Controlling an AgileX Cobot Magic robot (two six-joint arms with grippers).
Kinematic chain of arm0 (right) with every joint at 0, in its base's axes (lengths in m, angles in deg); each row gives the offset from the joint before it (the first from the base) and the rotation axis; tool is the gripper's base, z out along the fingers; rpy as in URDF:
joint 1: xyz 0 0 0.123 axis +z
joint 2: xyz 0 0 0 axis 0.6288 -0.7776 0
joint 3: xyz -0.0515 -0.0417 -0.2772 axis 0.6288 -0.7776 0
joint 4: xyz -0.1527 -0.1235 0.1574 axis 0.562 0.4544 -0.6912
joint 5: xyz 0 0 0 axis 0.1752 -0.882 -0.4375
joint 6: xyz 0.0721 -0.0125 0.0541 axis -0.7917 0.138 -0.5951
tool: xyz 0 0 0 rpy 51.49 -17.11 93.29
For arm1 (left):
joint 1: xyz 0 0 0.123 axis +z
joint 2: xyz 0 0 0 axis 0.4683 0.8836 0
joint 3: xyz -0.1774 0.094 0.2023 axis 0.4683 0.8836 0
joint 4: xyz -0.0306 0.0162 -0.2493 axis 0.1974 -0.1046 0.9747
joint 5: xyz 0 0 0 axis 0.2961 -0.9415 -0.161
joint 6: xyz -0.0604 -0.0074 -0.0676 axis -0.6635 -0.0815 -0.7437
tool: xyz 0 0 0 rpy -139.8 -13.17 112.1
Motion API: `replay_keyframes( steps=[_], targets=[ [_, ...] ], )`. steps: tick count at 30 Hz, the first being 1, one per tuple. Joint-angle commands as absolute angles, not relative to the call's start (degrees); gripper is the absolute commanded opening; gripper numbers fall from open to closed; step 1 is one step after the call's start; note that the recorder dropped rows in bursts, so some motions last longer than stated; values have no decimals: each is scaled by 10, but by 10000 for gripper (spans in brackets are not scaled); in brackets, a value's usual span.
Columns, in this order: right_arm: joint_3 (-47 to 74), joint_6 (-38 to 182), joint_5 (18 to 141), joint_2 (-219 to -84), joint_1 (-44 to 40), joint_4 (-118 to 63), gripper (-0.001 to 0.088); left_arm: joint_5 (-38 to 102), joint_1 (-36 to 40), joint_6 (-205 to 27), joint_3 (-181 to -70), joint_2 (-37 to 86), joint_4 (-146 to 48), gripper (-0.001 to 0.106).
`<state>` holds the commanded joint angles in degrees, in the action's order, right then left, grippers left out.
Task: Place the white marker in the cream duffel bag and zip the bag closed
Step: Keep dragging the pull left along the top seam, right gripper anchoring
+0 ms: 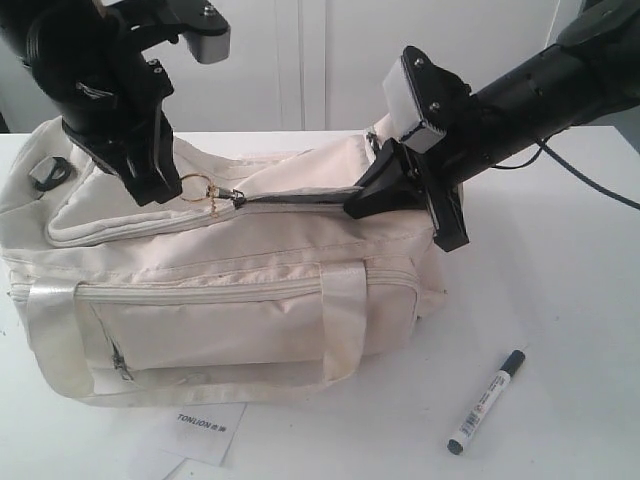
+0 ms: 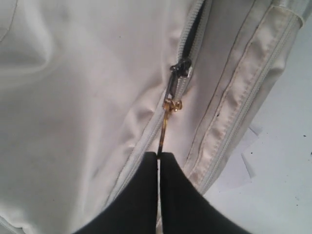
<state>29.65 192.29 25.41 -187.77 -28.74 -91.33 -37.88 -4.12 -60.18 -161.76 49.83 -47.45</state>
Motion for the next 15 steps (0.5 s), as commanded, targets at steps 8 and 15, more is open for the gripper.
replay_keyframes(
  steps=[8, 15],
  targets=[
    [296, 1923, 255, -1878, -287, -913, 0, -379, -41, -602, -1618, 489, -484, 0],
    [296, 1923, 255, -1878, -287, -913, 0, -379, -41, -610, -1618, 482, -506, 0]
  ],
)
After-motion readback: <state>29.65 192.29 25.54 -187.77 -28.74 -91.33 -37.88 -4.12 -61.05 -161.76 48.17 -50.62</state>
